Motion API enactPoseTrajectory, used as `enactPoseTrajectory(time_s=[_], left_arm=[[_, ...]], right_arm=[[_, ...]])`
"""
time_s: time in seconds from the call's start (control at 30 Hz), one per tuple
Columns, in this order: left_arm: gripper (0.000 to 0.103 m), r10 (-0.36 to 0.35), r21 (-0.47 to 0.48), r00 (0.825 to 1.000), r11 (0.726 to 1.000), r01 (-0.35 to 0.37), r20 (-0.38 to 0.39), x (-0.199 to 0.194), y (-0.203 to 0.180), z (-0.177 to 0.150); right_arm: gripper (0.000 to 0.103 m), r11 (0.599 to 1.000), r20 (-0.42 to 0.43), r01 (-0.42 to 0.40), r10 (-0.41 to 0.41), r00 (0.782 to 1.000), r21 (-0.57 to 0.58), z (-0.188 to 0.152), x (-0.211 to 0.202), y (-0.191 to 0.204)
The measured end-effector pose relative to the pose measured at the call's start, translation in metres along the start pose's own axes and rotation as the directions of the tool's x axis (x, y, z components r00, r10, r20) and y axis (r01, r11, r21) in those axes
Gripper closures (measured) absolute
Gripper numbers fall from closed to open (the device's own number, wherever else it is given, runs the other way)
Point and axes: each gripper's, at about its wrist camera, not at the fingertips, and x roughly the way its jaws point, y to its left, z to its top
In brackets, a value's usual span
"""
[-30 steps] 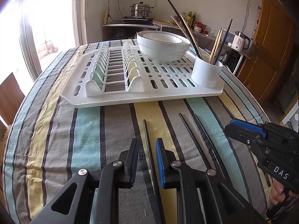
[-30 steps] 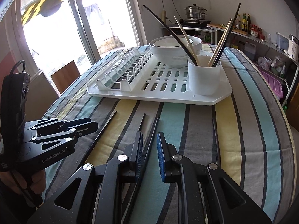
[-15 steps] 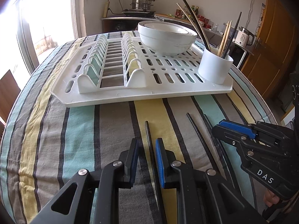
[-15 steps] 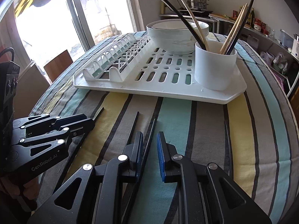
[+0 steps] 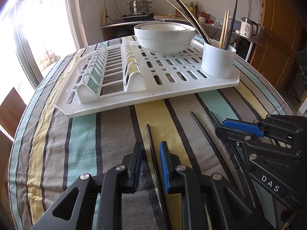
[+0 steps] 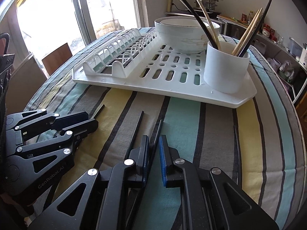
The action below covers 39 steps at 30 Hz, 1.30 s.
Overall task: Organize utensils
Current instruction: 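Close the right gripper on another black chopstick, then carry the black chopstick with the right gripper above the white cup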
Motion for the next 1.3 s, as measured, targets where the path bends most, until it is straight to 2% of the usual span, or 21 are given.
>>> enactPoseTrajectory(time_s=[0.1,0.23,0.27,0.37,0.6,0.93,1.3], left_arm=[[0.085,0.008,0.003,1.000,1.000,-0.008,0.008,0.000,-0.001,-0.001],[0.085,0.002,0.000,1.000,1.000,-0.002,0.012,-0.001,0.000,-0.002],[0.086,0.000,-0.002,1.000,1.000,0.000,0.013,-0.001,0.000,-0.002],[0.097,-0.001,0.000,1.000,1.000,0.001,0.011,-0.002,-0.001,-0.001],[0.098,-0.052,-0.020,0.999,0.998,0.052,0.017,-0.008,-0.002,0.003],[0.099,-0.070,-0.029,0.987,0.997,0.075,0.146,-0.061,0.005,0.029],[0.099,-0.090,-0.041,0.949,0.993,0.107,0.302,-0.128,0.014,0.054]], right_arm=[[0.096,1.000,0.004,0.019,-0.019,1.000,-0.018,-0.001,0.000,0.003],[0.097,1.000,0.008,0.009,-0.009,1.000,-0.005,-0.001,0.001,0.002],[0.097,1.000,0.009,-0.001,0.001,1.000,0.004,-0.002,0.000,0.000],[0.098,0.999,0.012,-0.032,0.032,0.999,0.025,-0.002,-0.003,-0.004],[0.098,0.998,0.058,-0.052,0.050,0.997,0.026,0.001,-0.021,-0.004],[0.098,0.996,0.172,-0.083,0.075,0.982,0.042,0.016,-0.063,-0.015],[0.098,0.996,0.333,-0.086,0.068,0.941,0.039,0.031,-0.124,-0.027]])
